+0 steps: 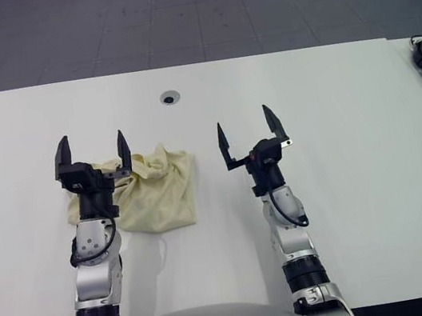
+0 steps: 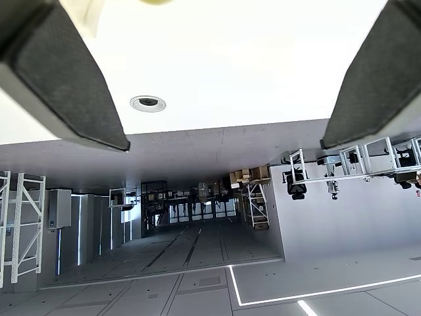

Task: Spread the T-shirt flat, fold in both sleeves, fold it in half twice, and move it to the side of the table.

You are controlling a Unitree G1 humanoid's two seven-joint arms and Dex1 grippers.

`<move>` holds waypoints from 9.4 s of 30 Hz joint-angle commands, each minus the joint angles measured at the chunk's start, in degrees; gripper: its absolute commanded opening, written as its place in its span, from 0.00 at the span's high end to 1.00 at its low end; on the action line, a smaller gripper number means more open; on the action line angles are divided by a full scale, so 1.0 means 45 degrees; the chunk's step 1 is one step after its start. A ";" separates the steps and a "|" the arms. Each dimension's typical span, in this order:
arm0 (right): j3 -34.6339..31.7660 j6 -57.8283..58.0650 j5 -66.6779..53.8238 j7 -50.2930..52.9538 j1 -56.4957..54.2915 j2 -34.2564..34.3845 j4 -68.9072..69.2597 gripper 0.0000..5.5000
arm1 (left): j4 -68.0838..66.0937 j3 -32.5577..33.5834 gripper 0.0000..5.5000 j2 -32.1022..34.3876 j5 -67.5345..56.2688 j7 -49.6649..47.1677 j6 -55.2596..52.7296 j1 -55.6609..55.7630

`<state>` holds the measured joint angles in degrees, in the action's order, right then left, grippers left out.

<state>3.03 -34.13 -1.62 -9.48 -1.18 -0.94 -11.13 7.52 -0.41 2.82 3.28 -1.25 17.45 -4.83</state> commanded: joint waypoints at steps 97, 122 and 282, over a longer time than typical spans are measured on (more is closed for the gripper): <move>0.5352 -0.4271 0.7918 -0.0554 -0.5772 -0.2923 -0.6310 0.30 | -0.1065 0.1500 0.02 -0.0136 0.0663 -0.2119 -0.0048 0.1291; 0.5376 -0.4430 0.7266 0.0099 -0.7220 -0.2321 -0.8645 1.00 | -0.1052 0.1141 0.02 -0.0141 0.0710 -0.2019 -0.0034 0.1135; 0.3390 0.0146 0.3259 -0.5491 0.6066 -0.8647 0.6823 0.14 | 0.8189 0.1453 1.00 0.9477 0.3053 1.0525 0.0278 -0.9391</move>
<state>17.91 -35.14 12.62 -35.04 25.96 -41.13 19.18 44.47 6.74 45.70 16.31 46.38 18.46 -47.28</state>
